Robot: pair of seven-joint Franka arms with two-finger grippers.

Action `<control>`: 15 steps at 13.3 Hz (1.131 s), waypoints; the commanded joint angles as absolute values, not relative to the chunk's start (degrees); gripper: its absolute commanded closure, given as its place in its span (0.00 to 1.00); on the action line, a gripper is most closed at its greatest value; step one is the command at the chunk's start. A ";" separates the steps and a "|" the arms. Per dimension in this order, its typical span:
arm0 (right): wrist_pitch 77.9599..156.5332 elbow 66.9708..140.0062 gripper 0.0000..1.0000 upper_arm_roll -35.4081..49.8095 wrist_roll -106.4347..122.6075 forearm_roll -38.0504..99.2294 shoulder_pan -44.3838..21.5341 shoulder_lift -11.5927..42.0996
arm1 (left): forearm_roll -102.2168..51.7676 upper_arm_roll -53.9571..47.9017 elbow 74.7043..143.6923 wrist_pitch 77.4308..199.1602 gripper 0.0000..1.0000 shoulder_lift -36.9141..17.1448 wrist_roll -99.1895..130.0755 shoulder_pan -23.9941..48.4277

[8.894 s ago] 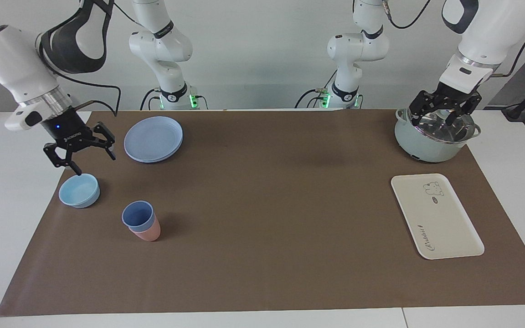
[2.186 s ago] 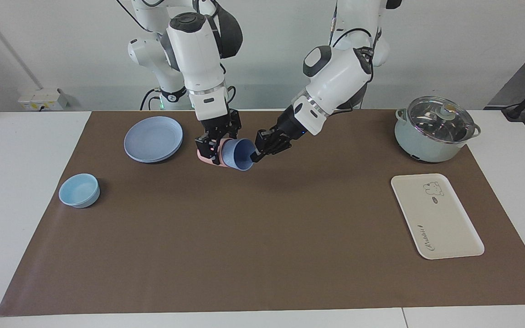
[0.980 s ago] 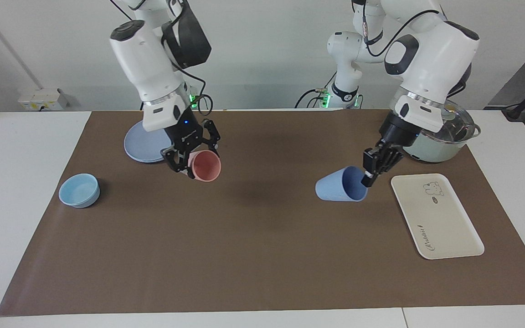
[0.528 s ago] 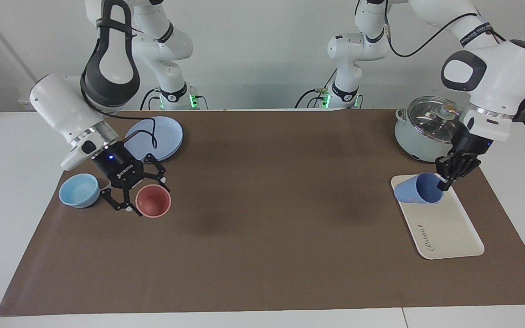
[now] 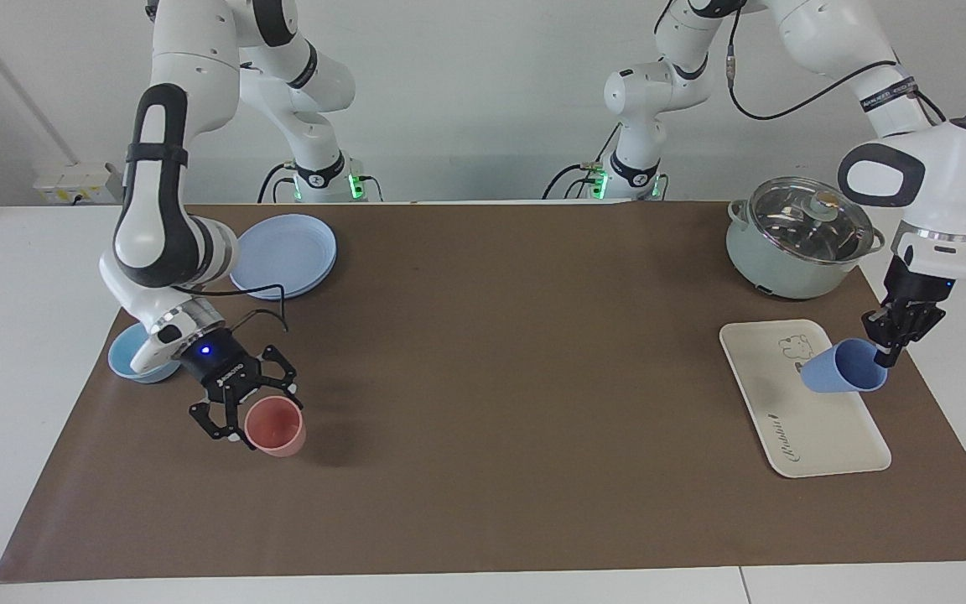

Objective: Place cup on tray
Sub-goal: 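Carry the blue cup with the left gripper onto the cream tray, then open the left gripper to release the cup while the right gripper withdraws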

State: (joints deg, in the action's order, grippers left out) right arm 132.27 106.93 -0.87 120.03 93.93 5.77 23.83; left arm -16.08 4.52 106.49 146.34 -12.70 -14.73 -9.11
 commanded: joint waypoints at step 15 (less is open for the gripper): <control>126.29 117.07 0.00 -0.53 130.09 100.57 9.32 16.54 | -26.72 4.04 99.77 143.38 0.41 -18.82 -24.17 -10.11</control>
